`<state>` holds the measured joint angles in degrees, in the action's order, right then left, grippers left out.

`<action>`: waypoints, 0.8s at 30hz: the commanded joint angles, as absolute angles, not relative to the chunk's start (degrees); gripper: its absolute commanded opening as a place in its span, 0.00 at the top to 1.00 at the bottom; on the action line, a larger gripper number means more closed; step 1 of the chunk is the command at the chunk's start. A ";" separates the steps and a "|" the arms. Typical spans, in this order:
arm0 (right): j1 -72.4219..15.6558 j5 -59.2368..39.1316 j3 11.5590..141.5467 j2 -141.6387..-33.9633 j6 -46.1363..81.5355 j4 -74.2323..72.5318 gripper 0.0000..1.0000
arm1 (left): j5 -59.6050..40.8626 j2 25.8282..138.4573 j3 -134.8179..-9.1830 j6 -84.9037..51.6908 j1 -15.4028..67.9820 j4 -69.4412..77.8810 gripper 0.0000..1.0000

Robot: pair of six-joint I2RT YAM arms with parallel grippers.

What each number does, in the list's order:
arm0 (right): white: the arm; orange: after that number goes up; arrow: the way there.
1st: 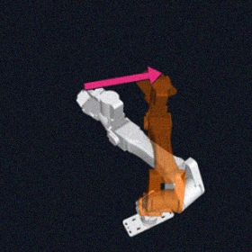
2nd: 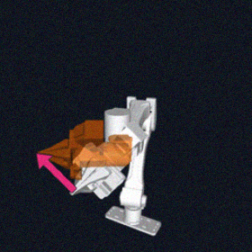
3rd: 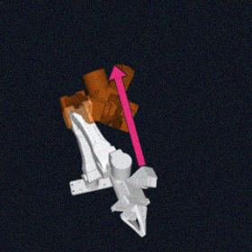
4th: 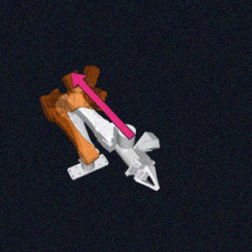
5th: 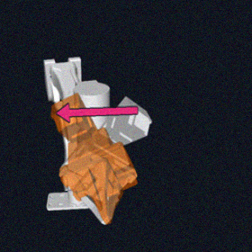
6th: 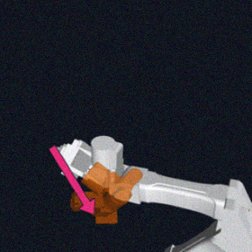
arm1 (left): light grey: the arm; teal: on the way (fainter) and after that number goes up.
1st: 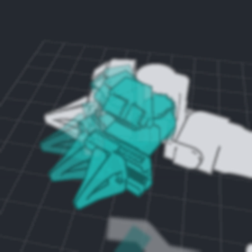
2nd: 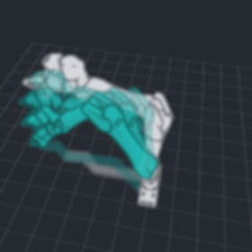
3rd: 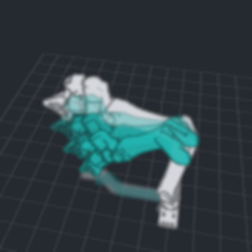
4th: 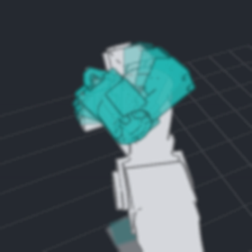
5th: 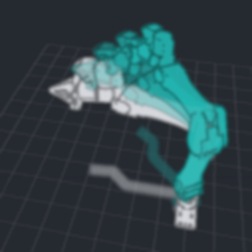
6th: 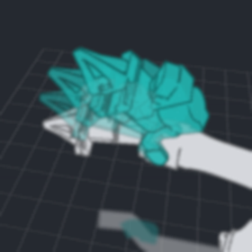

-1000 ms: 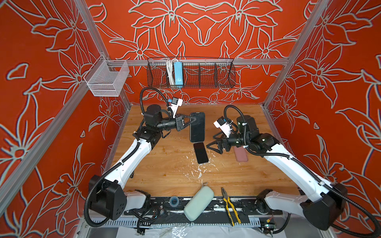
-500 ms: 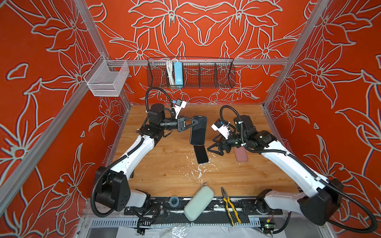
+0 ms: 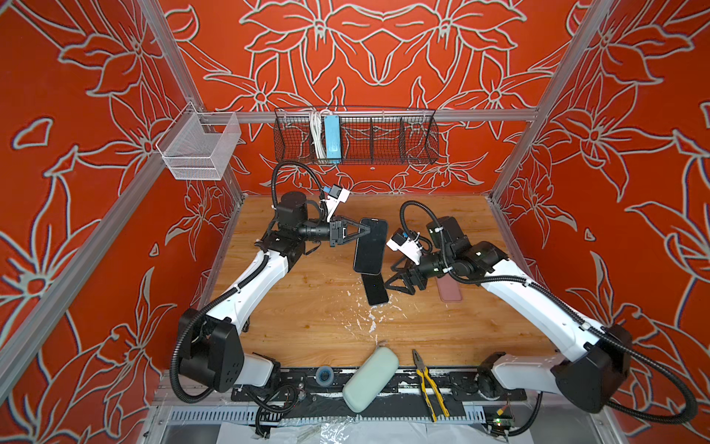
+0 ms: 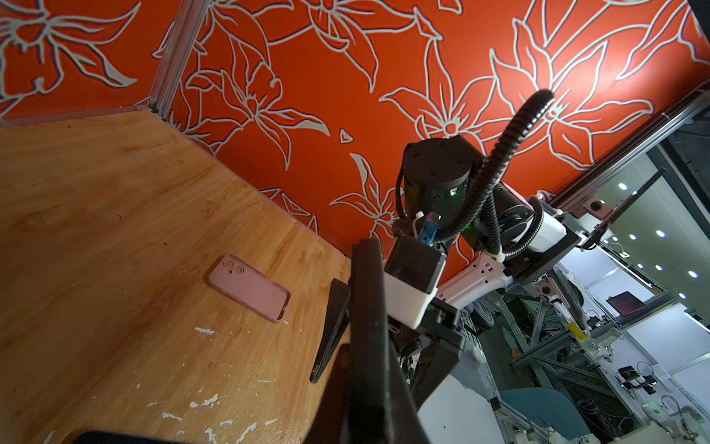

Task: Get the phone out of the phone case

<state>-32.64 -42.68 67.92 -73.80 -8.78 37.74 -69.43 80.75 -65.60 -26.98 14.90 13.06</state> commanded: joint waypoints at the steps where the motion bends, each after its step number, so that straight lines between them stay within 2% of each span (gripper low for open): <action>1: -33.56 -45.09 69.77 -72.87 -10.39 36.13 0.24 | -71.92 81.37 -67.06 -27.23 14.54 16.99 1.00; 7: -34.92 -44.42 71.17 -73.73 -11.13 36.42 0.27 | -72.41 81.92 -67.24 -27.95 14.59 17.52 1.00; 24: -36.56 -43.49 74.44 -76.64 -13.81 38.85 0.44 | -75.58 81.74 -67.32 -27.04 15.73 18.11 1.00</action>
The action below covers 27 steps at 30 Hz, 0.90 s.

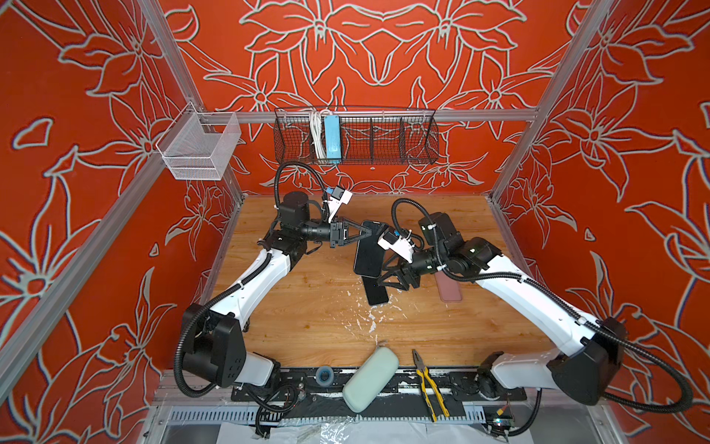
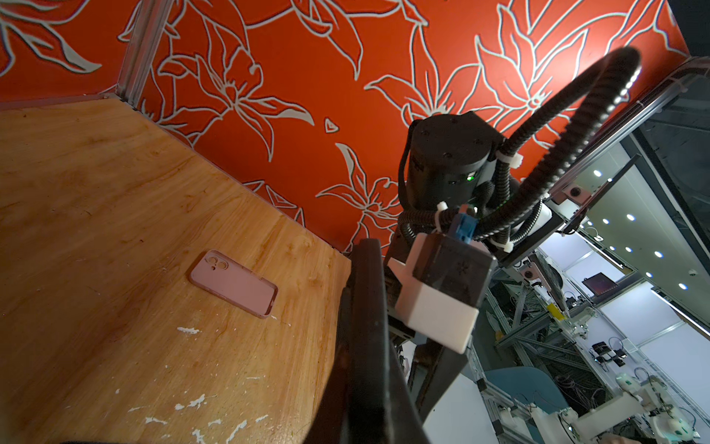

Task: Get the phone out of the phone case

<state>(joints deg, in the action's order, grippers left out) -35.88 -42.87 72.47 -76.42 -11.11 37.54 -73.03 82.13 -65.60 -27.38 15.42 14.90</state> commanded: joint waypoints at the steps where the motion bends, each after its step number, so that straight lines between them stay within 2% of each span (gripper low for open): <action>1: -36.56 -43.59 74.53 -76.77 -13.86 38.92 0.45 | -75.63 81.78 -67.32 -26.98 15.73 18.04 1.00; 21: -40.51 -43.68 76.29 -78.66 -13.97 39.36 0.73 | -76.35 82.46 -68.20 -26.72 16.10 18.40 1.00; 27: -41.81 -43.81 76.11 -78.44 -13.54 38.77 0.78 | -76.46 82.61 -68.20 -27.03 16.17 19.28 1.00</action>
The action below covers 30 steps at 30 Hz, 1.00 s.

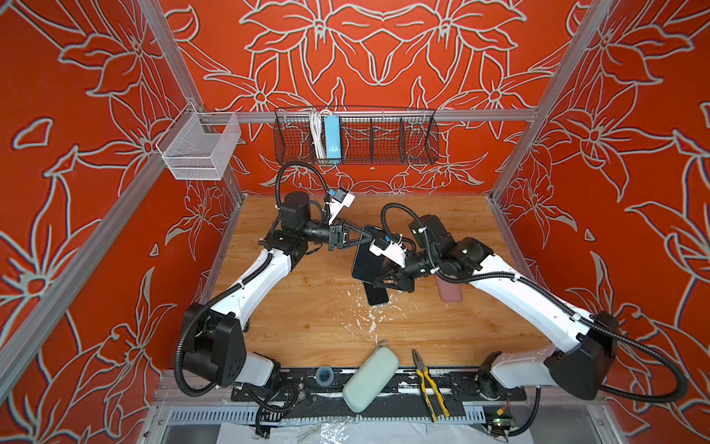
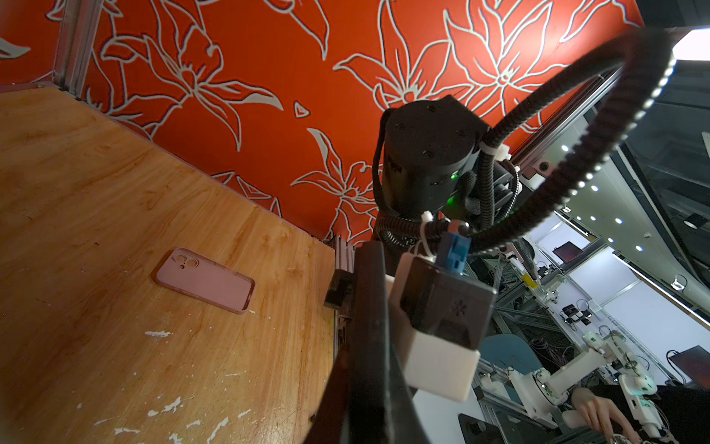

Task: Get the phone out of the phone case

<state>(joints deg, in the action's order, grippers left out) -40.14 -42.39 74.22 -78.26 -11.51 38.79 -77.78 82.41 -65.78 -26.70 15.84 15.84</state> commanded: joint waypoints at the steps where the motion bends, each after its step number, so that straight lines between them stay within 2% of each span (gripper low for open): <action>1: -41.91 -43.80 75.99 -78.40 -13.41 38.53 0.80 | -76.53 82.59 -68.20 -27.22 16.17 19.59 1.00; 7: -42.93 -41.60 74.12 -77.15 -12.71 35.54 0.84 | -76.82 82.79 -68.20 -28.93 16.26 21.77 1.00; 30: -51.54 -30.42 74.38 -77.79 -16.01 33.63 0.83 | -77.41 87.37 -69.94 -35.91 18.80 29.52 1.00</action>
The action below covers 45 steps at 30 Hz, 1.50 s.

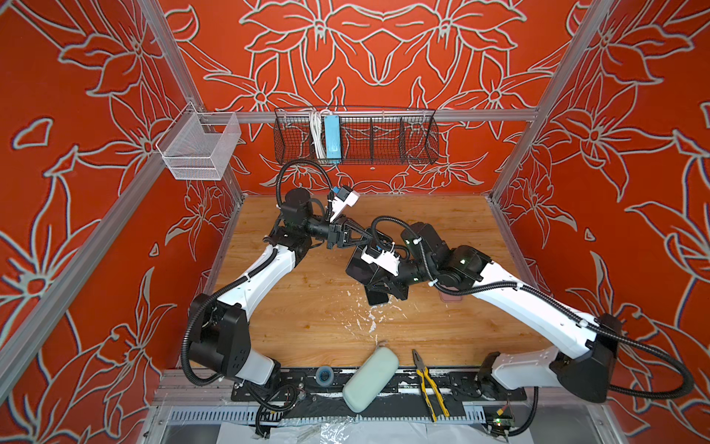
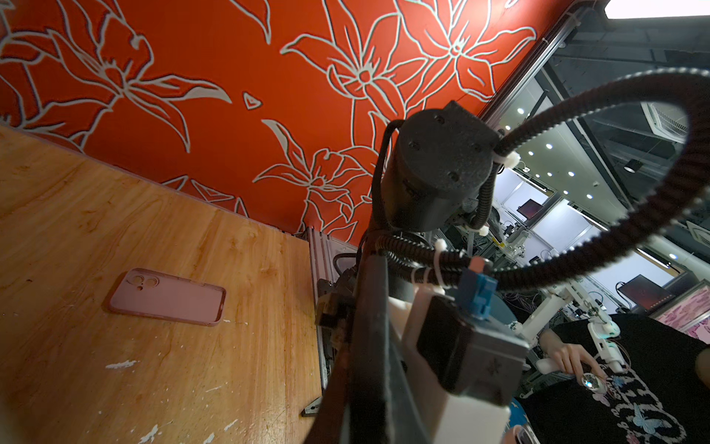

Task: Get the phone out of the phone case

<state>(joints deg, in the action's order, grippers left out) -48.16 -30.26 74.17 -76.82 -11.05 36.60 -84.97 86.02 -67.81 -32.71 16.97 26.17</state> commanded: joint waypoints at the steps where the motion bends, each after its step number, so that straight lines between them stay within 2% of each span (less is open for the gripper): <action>1: -51.76 -29.90 74.27 -77.89 -16.08 33.34 0.83 | -77.43 87.55 -70.00 -36.47 18.96 30.09 1.00; 6: -52.91 -26.13 73.77 -77.87 -16.98 32.87 0.83 | -77.43 88.08 -70.48 -37.32 19.63 31.19 1.00; 14: -52.84 -26.36 71.74 -75.99 -16.10 31.29 0.81 | -77.61 88.27 -70.91 -38.21 19.91 31.55 1.00; 18: -51.27 -29.61 70.36 -74.10 -13.65 30.32 0.68 | -77.52 87.92 -70.93 -38.25 19.93 31.46 1.00; 22: -47.16 -37.37 68.21 -71.68 -9.38 28.89 0.56 | -76.88 87.39 -70.92 -38.75 19.92 31.30 1.00; 31: -36.53 -48.81 58.93 -63.87 2.04 20.85 0.48 | -73.83 85.07 -70.62 -40.54 18.98 30.92 1.00; 37: -35.42 -44.22 61.20 -65.25 -3.02 29.45 0.34 | -75.26 83.43 -70.23 -40.26 18.87 30.95 1.00; 45: -35.59 -49.32 64.55 -69.77 -4.30 26.88 0.31 | -75.67 81.17 -68.48 -40.19 18.94 31.29 1.00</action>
<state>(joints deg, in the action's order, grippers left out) -35.62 -46.81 62.28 -68.10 -2.70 27.14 -73.76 84.40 -68.97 -39.46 18.72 28.38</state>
